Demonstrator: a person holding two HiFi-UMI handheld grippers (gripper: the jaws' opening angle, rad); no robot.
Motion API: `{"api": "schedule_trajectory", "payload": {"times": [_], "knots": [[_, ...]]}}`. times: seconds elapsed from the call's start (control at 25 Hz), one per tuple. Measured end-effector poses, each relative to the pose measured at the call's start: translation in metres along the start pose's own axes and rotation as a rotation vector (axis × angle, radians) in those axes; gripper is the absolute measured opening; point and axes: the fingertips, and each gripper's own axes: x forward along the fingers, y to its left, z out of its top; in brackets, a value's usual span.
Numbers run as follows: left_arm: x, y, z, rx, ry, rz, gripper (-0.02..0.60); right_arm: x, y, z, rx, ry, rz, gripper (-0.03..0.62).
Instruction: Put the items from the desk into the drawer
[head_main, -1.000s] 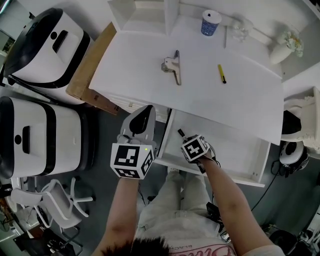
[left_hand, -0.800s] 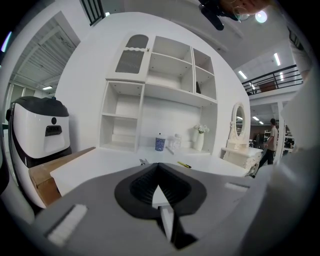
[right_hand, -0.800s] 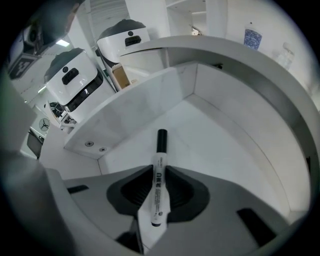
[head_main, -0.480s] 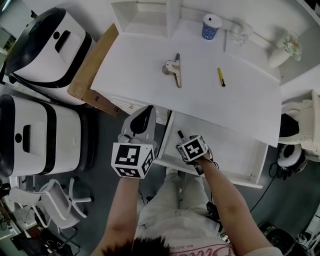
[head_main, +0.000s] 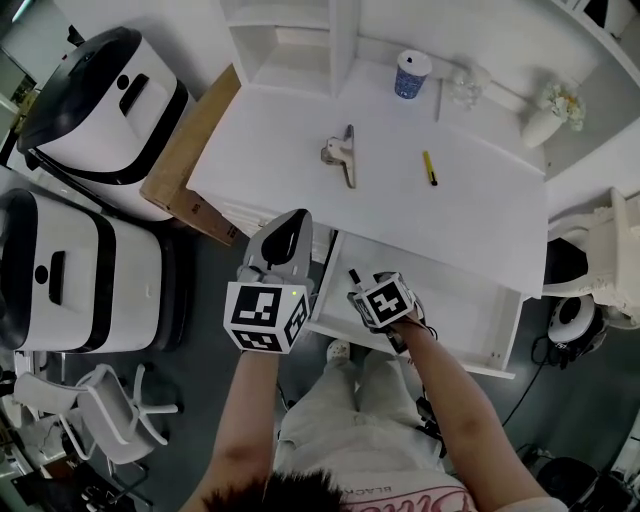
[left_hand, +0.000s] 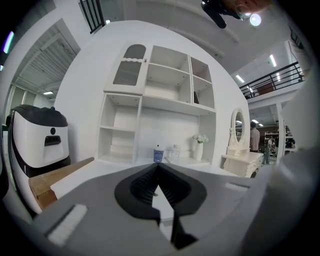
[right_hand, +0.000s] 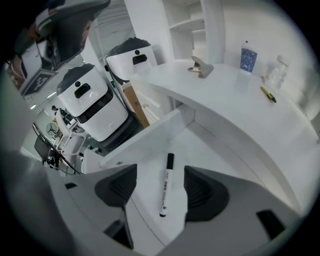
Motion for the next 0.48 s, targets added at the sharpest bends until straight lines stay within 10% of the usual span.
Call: {"api": "schedule_trajectory", "payload": {"times": [0.48], "knots": [[-0.004, -0.017, 0.044, 0.031, -0.086, -0.003, 0.008, -0.067, -0.003, 0.034, -0.063, -0.133, -0.025, 0.284]]}}
